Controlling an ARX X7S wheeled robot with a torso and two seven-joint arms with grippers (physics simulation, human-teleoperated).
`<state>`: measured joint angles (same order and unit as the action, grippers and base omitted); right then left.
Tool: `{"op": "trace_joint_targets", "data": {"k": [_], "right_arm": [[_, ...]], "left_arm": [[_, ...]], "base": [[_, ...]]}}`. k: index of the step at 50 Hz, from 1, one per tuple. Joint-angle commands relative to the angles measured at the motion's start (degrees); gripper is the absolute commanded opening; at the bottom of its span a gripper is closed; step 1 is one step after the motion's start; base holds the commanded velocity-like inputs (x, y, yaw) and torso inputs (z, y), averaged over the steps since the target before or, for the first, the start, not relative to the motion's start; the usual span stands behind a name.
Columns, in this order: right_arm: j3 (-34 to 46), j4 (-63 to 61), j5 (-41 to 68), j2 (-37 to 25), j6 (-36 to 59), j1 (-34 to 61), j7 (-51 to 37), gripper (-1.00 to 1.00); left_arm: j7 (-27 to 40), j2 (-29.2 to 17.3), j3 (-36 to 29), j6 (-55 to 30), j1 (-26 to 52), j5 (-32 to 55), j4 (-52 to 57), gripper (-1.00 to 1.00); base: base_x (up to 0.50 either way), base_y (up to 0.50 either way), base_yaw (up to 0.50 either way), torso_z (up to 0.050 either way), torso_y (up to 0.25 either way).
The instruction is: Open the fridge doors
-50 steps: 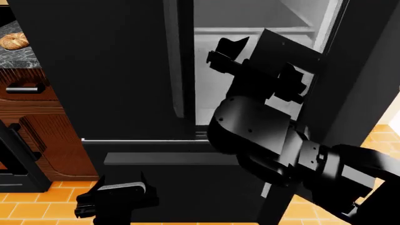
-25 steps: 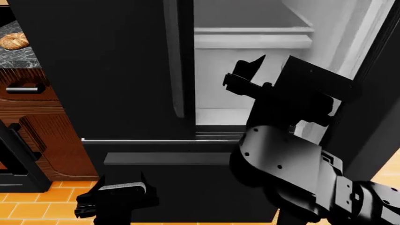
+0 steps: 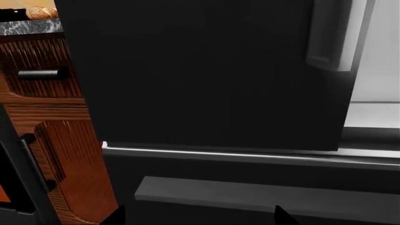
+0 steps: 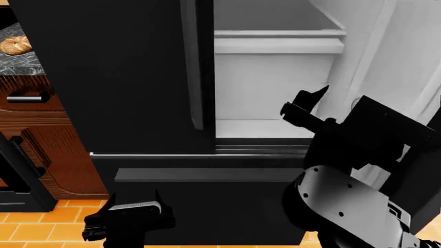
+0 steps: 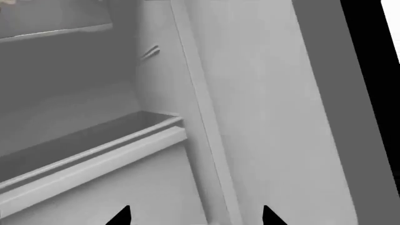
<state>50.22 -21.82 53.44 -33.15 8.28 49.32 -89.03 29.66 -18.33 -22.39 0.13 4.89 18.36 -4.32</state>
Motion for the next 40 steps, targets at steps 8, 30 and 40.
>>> {"op": "trace_joint_targets", "data": {"k": [8, 30, 40], "right_arm": [[-7.9, 0.1, -3.4, -6.4, -2.1, -11.6, 0.6, 1.00], [-16.1, -1.3, -4.8, -8.9, 0.2, -16.9, 0.6, 1.00], [-19.4, -1.3, -4.3, -10.4, 1.5, -18.2, 0.9, 1.00]], "left_arm": [[0.1, 0.1, -0.3, 0.4, 0.3, -0.2, -0.9, 1.00], [0.5, -0.2, -0.6, 0.2, 0.2, -0.1, -0.5, 1.00], [0.6, -0.2, -0.7, 0.2, 0.2, -0.1, -0.4, 1.00]], "base": [[0.00, 0.00, 0.00, 0.000, 0.000], [0.00, 0.00, 0.00, 0.000, 0.000], [0.00, 0.00, 0.00, 0.000, 0.000]]}}
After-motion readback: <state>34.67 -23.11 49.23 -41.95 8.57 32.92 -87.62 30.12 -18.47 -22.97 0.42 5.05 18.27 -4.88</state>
